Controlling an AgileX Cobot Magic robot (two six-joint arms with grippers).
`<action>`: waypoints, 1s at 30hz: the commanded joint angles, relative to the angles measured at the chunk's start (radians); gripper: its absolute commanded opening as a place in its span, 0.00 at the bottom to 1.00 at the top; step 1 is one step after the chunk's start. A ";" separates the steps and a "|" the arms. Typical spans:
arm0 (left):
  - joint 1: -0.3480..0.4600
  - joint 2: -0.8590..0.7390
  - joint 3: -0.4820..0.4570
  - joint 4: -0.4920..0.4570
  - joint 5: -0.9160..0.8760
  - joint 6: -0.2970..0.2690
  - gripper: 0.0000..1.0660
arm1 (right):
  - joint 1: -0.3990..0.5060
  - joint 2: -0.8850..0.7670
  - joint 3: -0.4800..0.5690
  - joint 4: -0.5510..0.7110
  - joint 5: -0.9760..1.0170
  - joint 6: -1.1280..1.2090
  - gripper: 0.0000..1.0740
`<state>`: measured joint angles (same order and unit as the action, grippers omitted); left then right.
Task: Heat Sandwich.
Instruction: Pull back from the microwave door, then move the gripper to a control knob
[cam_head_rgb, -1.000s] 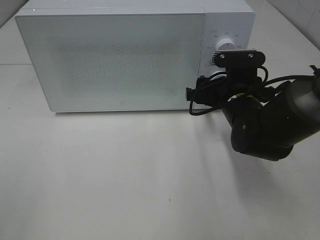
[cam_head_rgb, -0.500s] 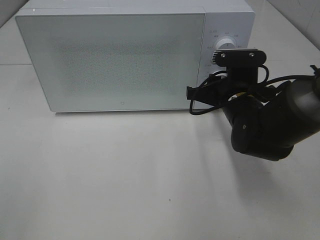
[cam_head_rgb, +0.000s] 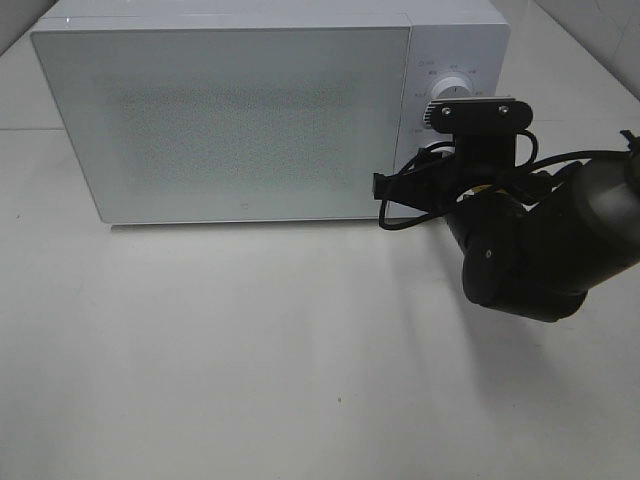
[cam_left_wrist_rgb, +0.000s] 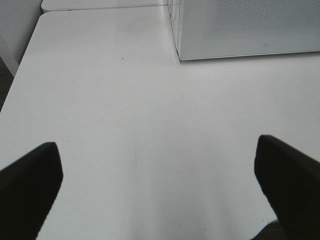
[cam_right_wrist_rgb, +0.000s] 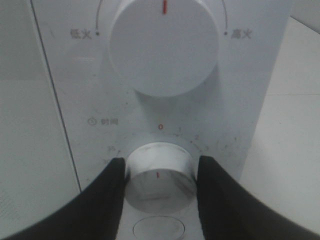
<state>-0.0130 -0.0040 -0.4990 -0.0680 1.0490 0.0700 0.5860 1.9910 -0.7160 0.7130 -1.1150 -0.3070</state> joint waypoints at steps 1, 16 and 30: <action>0.002 -0.029 0.005 -0.001 -0.013 0.000 0.94 | -0.004 0.001 -0.008 -0.017 -0.017 -0.004 0.10; 0.002 -0.029 0.005 -0.001 -0.013 0.000 0.94 | -0.004 0.001 -0.008 -0.017 -0.040 0.297 0.11; 0.002 -0.029 0.005 -0.001 -0.013 0.000 0.94 | -0.004 0.001 -0.008 -0.017 -0.039 0.822 0.12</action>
<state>-0.0130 -0.0040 -0.4990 -0.0680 1.0490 0.0700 0.5820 1.9940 -0.7140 0.7180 -1.1300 0.4080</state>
